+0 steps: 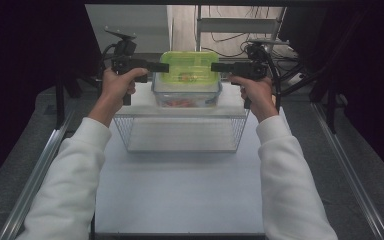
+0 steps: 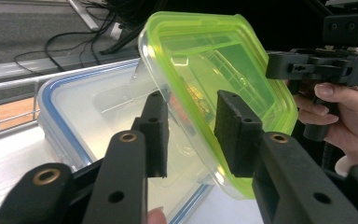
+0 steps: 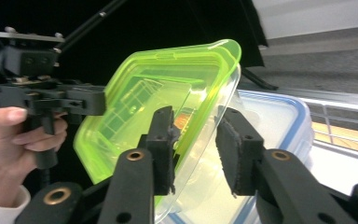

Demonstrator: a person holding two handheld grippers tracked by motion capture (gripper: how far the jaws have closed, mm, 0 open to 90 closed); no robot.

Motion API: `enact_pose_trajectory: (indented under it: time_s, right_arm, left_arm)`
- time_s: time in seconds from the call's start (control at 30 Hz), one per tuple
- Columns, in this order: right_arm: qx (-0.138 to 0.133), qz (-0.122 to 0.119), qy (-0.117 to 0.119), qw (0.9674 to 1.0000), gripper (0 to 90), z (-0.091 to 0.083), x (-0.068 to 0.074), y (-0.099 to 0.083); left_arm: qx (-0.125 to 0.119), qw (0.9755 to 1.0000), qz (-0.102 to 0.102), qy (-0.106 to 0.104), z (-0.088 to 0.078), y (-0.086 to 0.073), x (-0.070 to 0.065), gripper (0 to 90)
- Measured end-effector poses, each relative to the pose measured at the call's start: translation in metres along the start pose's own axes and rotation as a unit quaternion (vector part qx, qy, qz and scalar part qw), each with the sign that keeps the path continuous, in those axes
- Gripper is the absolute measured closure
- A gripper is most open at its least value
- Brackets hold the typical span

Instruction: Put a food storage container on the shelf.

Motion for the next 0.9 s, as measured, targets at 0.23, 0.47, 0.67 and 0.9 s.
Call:
enact_pose_trajectory:
  time_s: [0.23, 0.47, 0.67, 0.9]
  right_arm:
    - [-0.014, 0.013, -0.012, 0.9997, 61.1, 0.01, -0.007, 0.002]
    - [-0.034, 0.013, -0.018, 0.9992, 49.9, 0.01, -0.012, 0.005]
    - [-0.058, 0.005, -0.018, 0.9981, 40.9, -0.012, -0.005, 0.01]
    - [-0.04, -0.032, -0.012, 0.9986, 40.0, -0.046, 0.01, -0.013]
  left_arm:
    - [-0.011, 0.9997, -0.015, 0.018, 0.004, 0.002, 0.007, 57.2]
    - [-0.027, 0.9993, -0.017, 0.02, 0.004, 0.005, 0.01, 48.6]
    - [-0.056, 0.9978, 0.003, 0.033, -0.016, 0.006, 0.01, 35.6]
    - [-0.058, 0.9971, 0.04, 0.028, -0.045, -0.022, -0.008, 29.8]
Point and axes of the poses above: each handheld gripper's, and its own axes: z roughly forward along the jaws, y roughly out of its top, x roughly to its left, the point moved 5 cm from there along z, roughly forward along the jaws, and after that the axes turned 3 degrees about y, right-handed, at the moved point
